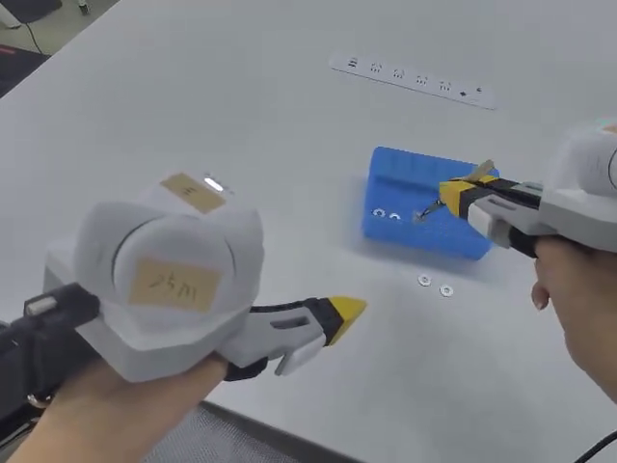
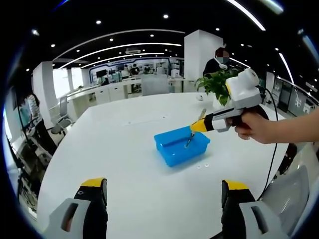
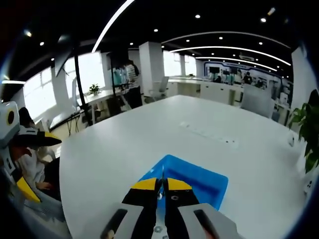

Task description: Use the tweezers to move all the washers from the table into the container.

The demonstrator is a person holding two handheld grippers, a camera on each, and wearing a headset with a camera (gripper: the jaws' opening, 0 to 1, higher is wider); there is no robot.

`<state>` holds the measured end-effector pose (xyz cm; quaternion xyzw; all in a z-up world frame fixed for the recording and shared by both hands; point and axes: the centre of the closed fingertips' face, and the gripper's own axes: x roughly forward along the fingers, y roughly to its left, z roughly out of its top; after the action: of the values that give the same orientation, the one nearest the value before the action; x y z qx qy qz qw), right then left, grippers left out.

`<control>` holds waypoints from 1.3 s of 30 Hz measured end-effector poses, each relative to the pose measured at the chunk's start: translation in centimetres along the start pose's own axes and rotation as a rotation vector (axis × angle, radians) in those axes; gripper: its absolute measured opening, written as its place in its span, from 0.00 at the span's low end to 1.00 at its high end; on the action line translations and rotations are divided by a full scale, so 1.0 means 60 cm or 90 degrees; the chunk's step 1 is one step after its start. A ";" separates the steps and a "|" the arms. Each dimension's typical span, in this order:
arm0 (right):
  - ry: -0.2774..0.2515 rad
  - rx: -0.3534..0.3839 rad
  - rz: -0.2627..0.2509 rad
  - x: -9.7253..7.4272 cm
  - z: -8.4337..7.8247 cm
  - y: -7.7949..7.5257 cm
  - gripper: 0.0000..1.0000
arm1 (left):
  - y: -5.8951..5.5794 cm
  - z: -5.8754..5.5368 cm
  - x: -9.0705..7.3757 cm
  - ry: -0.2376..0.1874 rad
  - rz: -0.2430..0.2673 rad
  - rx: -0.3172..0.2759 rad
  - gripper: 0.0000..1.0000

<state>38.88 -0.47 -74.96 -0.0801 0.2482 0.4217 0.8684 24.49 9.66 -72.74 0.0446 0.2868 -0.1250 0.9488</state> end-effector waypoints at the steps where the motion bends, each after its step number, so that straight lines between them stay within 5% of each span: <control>1: 0.000 0.001 -0.004 0.004 0.001 -0.004 0.00 | 0.000 -0.001 0.000 0.001 0.000 0.000 0.98; 9: 0.020 -0.003 -0.028 0.037 -0.018 -0.029 0.01 | -0.006 -0.004 0.002 0.001 -0.011 -0.010 0.99; 20: 0.058 -0.017 -0.016 0.076 -0.055 -0.043 0.01 | -0.001 -0.002 0.007 -0.007 -0.009 -0.028 0.99; 39: 0.060 -0.013 -0.010 0.094 -0.064 -0.044 0.01 | 0.007 -0.006 0.028 0.012 -0.006 -0.038 0.98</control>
<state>42.47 0.41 -81.25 -0.1106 0.2842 0.4131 0.8581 25.78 9.73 -73.96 0.0162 0.2997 -0.1207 0.9462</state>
